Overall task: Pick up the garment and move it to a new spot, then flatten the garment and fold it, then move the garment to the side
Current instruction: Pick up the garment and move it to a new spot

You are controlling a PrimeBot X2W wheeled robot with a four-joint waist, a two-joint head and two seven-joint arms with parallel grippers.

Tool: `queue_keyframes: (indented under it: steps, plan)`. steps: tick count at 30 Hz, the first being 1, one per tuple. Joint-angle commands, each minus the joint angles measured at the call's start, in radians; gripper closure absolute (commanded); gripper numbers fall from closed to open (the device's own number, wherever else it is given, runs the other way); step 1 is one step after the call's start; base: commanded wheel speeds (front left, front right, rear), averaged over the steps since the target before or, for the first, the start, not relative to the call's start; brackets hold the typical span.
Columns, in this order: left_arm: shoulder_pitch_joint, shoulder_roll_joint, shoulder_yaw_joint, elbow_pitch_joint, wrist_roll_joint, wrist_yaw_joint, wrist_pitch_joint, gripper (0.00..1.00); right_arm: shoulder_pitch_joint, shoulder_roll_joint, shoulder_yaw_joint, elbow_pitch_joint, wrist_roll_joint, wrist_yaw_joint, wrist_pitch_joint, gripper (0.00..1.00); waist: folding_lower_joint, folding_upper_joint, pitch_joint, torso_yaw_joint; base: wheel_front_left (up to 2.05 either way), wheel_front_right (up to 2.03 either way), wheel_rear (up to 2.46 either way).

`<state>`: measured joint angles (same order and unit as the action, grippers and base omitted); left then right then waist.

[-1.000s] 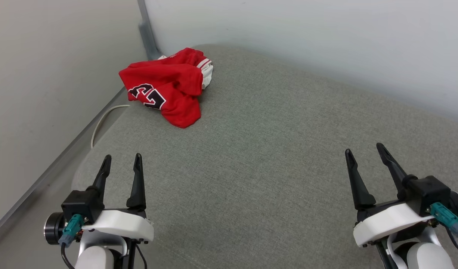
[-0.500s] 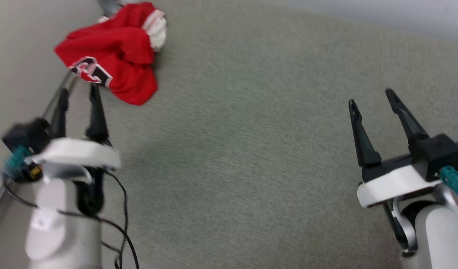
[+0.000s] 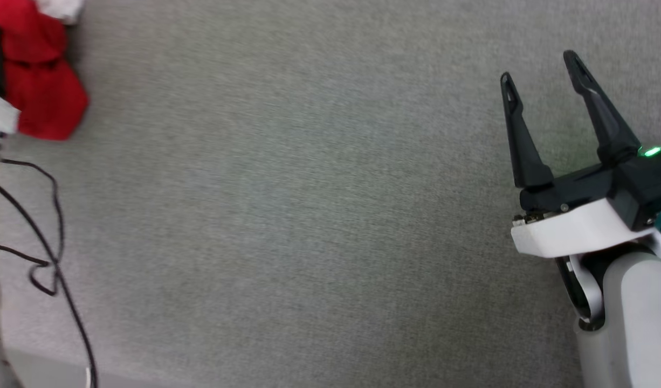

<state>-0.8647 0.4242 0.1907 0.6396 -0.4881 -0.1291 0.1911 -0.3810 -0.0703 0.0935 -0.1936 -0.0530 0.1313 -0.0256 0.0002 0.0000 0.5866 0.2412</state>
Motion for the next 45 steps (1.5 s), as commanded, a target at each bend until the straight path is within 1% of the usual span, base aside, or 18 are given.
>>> queue_keyframes:
  steps: [1,4,9,12,16,17,18,19,23,26,29,32,34,36,38,39,45]
  plan:
    - [-0.036,0.029,0.001,0.017,-0.014,-0.002,0.030,0.00,-0.026,0.003,0.003,-0.005,-0.006,-0.001,-0.006,0.00,-0.0002,0.0000,0.084,-0.060,0.00,0.00,0.00]
    - [-0.079,0.092,-0.006,0.055,-0.015,-0.002,0.094,0.00,-0.041,0.005,0.005,-0.007,-0.008,-0.001,-0.010,0.00,-0.0002,0.0000,0.125,-0.077,0.00,0.00,0.00]
    - [-0.134,0.154,-0.010,0.118,-0.043,-0.001,0.213,0.00,-0.057,0.002,0.007,-0.014,-0.012,-0.001,-0.017,0.00,-0.0002,0.0000,0.173,-0.092,0.00,0.00,0.00]
    - [-0.147,0.168,-0.019,0.170,-0.058,0.008,0.323,0.00,-0.063,-0.007,0.012,-0.017,-0.018,-0.001,-0.011,0.00,-0.0002,0.0000,0.187,-0.096,0.00,0.00,0.00]
    - [-0.142,0.156,-0.026,0.224,-0.083,0.026,0.464,0.00,-0.067,-0.013,0.016,-0.039,-0.022,-0.001,-0.008,0.00,-0.0002,0.0000,0.186,-0.097,0.00,0.00,0.00]
    - [-0.141,0.154,-0.029,0.225,-0.085,0.029,0.485,0.31,-0.068,-0.014,0.016,-0.045,-0.023,-0.001,-0.008,0.00,-0.0002,0.0000,0.183,-0.097,0.00,0.00,0.00]
    - [-0.140,0.156,-0.032,0.215,-0.084,0.033,0.488,0.72,-0.067,-0.014,0.016,-0.049,-0.023,-0.001,-0.005,0.00,-0.0002,0.0000,0.181,-0.096,0.00,0.00,0.00]
    - [-0.132,0.147,-0.031,0.208,-0.097,0.030,0.508,1.00,-0.062,-0.014,0.016,-0.053,-0.022,-0.001,-0.006,0.00,-0.0002,0.0000,0.169,-0.093,0.00,0.00,0.00]
    - [-0.119,0.154,-0.037,0.163,-0.081,0.035,0.454,1.00,-0.050,-0.011,0.014,-0.046,-0.019,-0.001,-0.011,0.00,-0.0002,0.0000,0.134,-0.086,0.00,0.00,0.00]
    - [-0.108,0.177,-0.038,0.134,-0.057,0.038,0.372,1.00,-0.037,-0.006,0.011,-0.029,-0.012,-0.001,-0.021,0.00,-0.0002,0.0000,0.087,-0.085,0.00,0.00,0.00]
    - [-0.090,0.184,-0.043,0.114,-0.028,0.037,0.268,1.00,-0.011,0.000,0.000,-0.009,0.001,-0.001,-0.031,0.00,-0.0002,0.0000,0.026,-0.081,0.00,0.00,0.00]
    - [-0.072,0.175,-0.051,0.107,-0.006,0.038,0.159,1.00,0.021,0.006,-0.013,0.008,0.012,-0.001,-0.040,0.00,-0.0002,0.0000,-0.042,-0.075,0.00,0.00,0.00]
    - [-0.055,0.176,-0.072,0.100,0.030,0.042,0.089,1.00,0.047,0.010,-0.023,0.019,0.020,-0.001,-0.043,0.00,-0.0002,0.0000,-0.089,-0.072,0.00,0.00,0.00]
    - [-0.040,0.152,-0.094,0.100,0.048,0.036,0.034,1.00,0.077,0.014,-0.038,0.027,0.032,-0.001,-0.045,0.00,-0.0002,0.0000,-0.138,-0.066,0.00,0.00,0.00]
    - [-0.026,0.142,-0.116,0.099,0.073,0.039,-0.020,1.00,0.101,0.017,-0.055,0.034,0.046,-0.001,-0.045,0.00,-0.0002,0.0000,-0.181,-0.061,0.00,0.00,0.00]
    - [-0.026,0.142,-0.116,0.099,0.073,0.039,-0.020,1.00,0.101,0.017,-0.055,0.034,0.046,-0.001,-0.045,0.00,-0.0002,0.0000,-0.181,-0.061,0.00,0.00,0.00]
    - [0.024,0.068,-0.162,0.101,0.098,0.033,-0.168,1.00,0.184,0.021,-0.087,0.049,0.083,-0.001,-0.043,0.00,-0.0002,0.0000,-0.299,-0.060,0.00,0.00,0.00]
